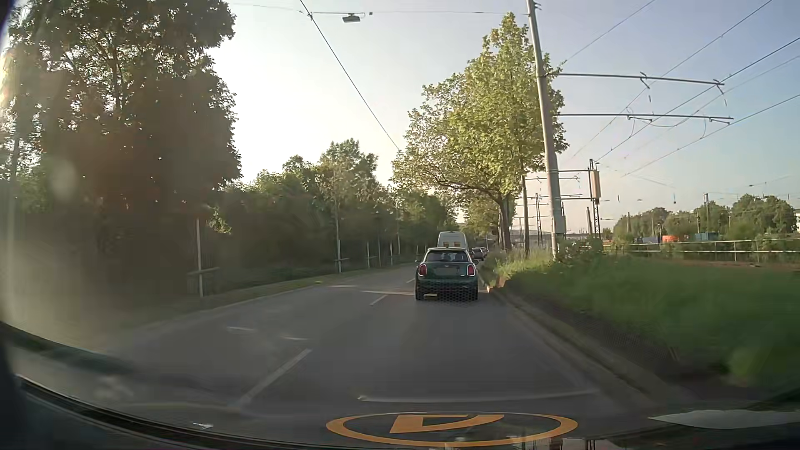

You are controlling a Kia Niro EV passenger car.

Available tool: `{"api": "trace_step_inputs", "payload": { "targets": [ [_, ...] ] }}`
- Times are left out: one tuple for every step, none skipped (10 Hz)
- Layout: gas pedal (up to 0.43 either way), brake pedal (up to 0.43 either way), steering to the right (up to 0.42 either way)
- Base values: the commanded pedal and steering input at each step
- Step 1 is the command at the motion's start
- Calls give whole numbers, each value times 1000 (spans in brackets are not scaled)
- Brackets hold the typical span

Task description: Follow the waypoints while adhering to traffic rules and regulations

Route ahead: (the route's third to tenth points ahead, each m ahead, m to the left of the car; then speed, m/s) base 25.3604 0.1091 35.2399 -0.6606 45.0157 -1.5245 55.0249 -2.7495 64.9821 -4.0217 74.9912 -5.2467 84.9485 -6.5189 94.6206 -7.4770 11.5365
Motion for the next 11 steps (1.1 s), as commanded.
{"api": "trace_step_inputs", "payload": {
  "targets": [
    [118, 0, 2],
    [130, 0, 4],
    [130, 0, 5],
    [130, 0, 7],
    [138, 0, 7],
    [138, 0, 8],
    [138, 0, 9],
    [138, 0, 10],
    [138, 0, 10],
    [138, 0, 11],
    [150, 0, 12]
  ]
}}
